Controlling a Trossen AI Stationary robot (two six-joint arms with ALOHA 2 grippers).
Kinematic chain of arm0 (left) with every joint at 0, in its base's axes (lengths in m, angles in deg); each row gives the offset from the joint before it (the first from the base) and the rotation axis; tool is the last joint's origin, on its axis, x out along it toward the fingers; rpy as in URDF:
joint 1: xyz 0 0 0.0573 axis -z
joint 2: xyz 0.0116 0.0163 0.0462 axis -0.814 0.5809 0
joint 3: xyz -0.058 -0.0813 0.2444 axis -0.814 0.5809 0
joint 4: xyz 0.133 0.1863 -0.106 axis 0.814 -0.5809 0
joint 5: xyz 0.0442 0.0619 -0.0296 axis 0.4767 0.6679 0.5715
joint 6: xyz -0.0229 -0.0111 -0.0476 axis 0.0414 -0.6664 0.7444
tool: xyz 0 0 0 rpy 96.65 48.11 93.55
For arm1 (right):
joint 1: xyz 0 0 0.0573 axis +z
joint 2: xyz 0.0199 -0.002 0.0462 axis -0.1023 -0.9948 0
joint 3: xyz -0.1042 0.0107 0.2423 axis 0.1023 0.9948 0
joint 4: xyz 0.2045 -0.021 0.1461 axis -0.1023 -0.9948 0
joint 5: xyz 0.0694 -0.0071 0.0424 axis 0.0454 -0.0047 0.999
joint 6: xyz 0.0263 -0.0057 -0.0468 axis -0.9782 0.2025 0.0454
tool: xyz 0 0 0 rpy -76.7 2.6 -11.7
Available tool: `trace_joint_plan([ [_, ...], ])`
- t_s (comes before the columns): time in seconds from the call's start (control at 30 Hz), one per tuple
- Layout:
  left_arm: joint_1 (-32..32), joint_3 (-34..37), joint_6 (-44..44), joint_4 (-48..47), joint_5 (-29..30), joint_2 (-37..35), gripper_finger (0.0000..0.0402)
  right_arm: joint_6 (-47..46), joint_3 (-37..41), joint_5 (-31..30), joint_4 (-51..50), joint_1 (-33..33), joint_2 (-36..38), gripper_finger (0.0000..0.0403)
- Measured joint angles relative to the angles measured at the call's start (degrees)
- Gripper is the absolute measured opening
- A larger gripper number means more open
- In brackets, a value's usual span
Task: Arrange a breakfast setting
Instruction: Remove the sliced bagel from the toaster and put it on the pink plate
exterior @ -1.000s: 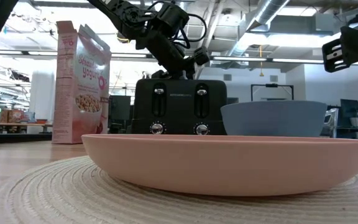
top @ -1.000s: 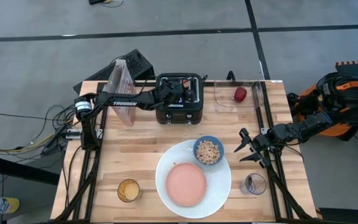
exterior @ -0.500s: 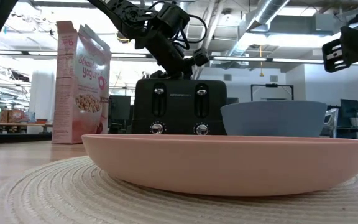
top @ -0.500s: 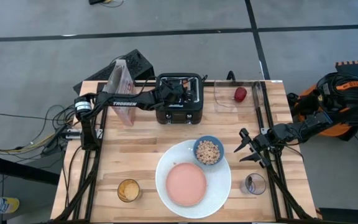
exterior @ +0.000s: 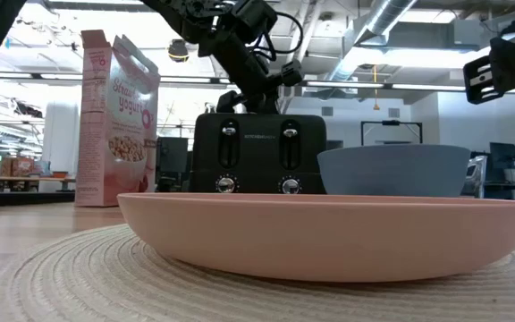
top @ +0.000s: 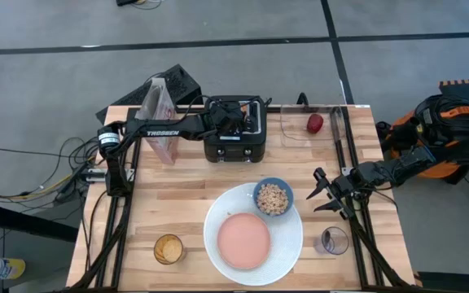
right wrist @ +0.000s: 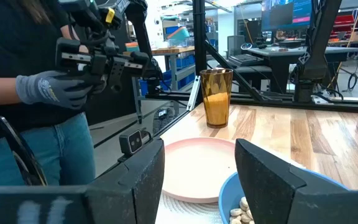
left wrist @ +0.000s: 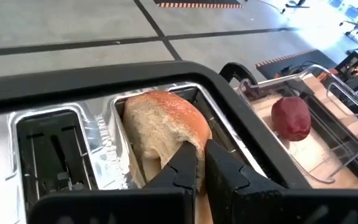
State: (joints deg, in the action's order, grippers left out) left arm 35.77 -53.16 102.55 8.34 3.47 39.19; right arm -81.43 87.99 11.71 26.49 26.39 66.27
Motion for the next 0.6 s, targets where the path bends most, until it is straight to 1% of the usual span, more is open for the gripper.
trace_joint_plan([
  [0.13, 0.2, -2.1, -0.5, -2.4, -0.1, 0.0, 0.0002, 0.0, 0.0, 0.0, 0.0, 0.0, 0.0, 0.0217],
  [0.6, 1.1, -12.7, -6.3, -12.5, 1.2, 0.0, 0.0002, 0.0, 0.0, 0.0, 0.0, 0.0, 0.0, 0.0217],
])
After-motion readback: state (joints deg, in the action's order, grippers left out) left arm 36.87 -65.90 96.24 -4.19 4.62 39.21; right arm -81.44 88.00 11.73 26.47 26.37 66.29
